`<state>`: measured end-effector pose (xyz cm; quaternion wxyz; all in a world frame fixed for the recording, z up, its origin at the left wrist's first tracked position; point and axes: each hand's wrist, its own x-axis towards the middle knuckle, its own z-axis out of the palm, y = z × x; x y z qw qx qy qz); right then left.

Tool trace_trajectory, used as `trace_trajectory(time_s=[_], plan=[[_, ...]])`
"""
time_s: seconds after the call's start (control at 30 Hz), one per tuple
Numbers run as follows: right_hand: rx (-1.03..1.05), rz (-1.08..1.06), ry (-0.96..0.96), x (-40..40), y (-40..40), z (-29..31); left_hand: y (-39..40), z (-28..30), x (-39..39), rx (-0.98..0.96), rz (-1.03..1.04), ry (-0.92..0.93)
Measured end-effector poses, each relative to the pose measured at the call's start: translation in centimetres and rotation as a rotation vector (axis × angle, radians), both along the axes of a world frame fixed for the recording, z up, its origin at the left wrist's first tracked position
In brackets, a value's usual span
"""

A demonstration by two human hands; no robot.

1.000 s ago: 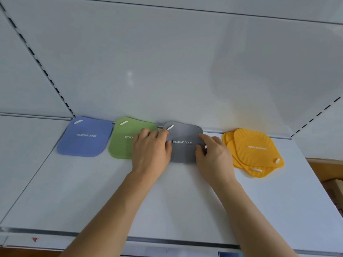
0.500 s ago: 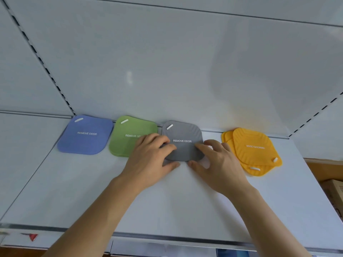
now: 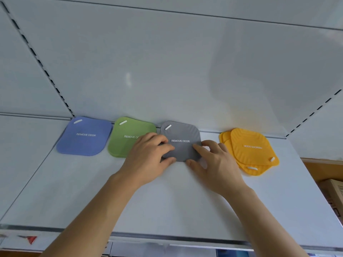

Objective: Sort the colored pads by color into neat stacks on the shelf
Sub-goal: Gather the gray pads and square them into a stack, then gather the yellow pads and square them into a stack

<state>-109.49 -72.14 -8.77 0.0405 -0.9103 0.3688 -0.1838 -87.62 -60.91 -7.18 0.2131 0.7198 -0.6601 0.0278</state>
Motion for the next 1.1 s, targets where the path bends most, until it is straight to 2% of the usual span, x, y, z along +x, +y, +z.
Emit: trace_trajectory(time_s=[0.57,0.73,0.87,1.1], plan=[[-0.120,-0.102,-0.031,-0.6,2.0,0.2,0.0,0.2,-1.2,-0.063,-0.005,-0.006],[-0.158,-0.121,-0.071,-3.5,4.2,0.1,0.3,0.7,-6.0,-0.190,-0.140,0.040],[-0.103,-0.119,-0.097,-6.5,5.7,-0.4,0.5,-0.8,-10.4,-0.118,-0.302,0.075],[-0.114,-0.163,-0.131,-11.1,4.9,-0.6,-0.2,-1.6,-13.7,-0.091,-0.243,0.027]])
